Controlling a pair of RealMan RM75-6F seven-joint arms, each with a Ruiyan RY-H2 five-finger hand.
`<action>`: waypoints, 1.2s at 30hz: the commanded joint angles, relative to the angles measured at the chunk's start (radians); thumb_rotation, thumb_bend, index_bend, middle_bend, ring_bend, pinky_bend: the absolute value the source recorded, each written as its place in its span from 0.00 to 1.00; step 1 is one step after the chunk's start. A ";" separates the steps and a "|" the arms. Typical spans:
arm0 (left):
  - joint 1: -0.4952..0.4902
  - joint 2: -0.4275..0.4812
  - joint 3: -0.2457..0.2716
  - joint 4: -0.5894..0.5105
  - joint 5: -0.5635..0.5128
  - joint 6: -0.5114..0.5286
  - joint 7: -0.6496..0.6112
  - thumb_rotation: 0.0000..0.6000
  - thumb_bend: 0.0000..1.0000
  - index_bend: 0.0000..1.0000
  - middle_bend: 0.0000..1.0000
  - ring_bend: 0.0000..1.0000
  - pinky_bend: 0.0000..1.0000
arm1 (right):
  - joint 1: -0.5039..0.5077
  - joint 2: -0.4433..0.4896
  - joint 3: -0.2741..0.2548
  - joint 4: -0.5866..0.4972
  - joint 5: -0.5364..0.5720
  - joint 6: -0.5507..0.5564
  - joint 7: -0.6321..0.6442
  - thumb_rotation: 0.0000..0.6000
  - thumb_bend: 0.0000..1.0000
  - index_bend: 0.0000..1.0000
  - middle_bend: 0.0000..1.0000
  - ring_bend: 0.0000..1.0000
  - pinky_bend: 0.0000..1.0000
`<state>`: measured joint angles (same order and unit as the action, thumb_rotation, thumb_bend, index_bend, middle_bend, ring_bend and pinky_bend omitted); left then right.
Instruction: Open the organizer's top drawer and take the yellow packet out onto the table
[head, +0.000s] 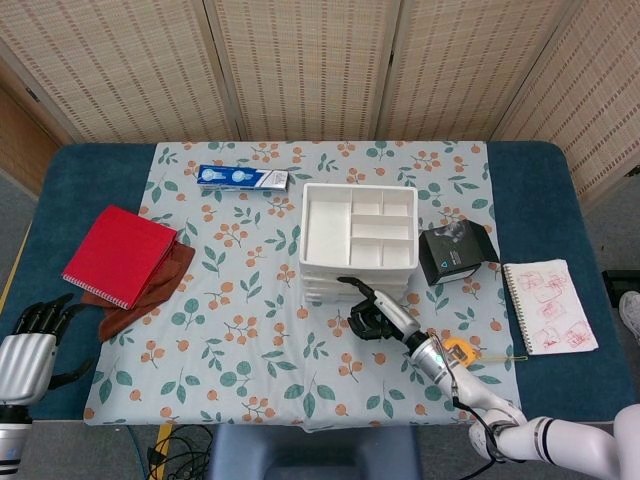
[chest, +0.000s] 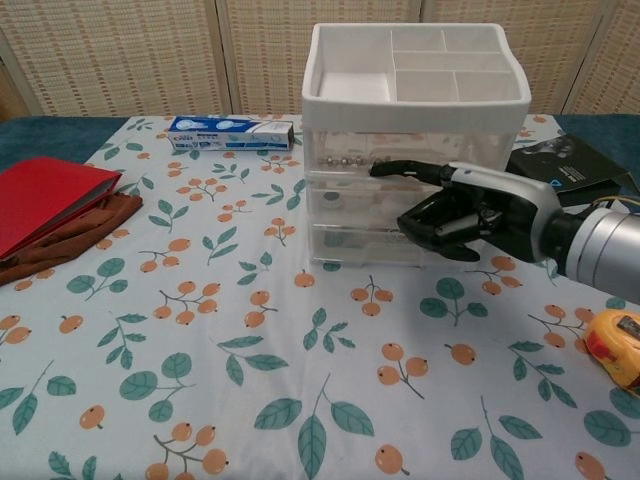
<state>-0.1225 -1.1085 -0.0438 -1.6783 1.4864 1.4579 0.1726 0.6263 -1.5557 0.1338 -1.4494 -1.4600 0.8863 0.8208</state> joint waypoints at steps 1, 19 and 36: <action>-0.002 0.000 -0.001 -0.002 -0.001 -0.003 0.003 1.00 0.18 0.20 0.13 0.15 0.13 | 0.005 0.001 -0.002 0.004 0.000 -0.003 0.009 1.00 0.58 0.08 0.79 0.90 0.90; -0.011 0.001 0.000 -0.019 -0.003 -0.014 0.029 1.00 0.18 0.20 0.13 0.15 0.13 | -0.009 0.021 -0.054 -0.018 -0.052 0.053 0.032 1.00 0.59 0.17 0.79 0.91 0.90; -0.020 -0.007 0.000 -0.023 -0.008 -0.025 0.054 1.00 0.18 0.20 0.13 0.15 0.13 | -0.033 0.159 -0.127 -0.196 -0.062 0.055 -0.188 1.00 0.59 0.04 0.79 0.91 0.90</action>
<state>-0.1426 -1.1149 -0.0433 -1.7013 1.4783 1.4331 0.2262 0.5976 -1.4196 0.0159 -1.6169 -1.5227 0.9413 0.6611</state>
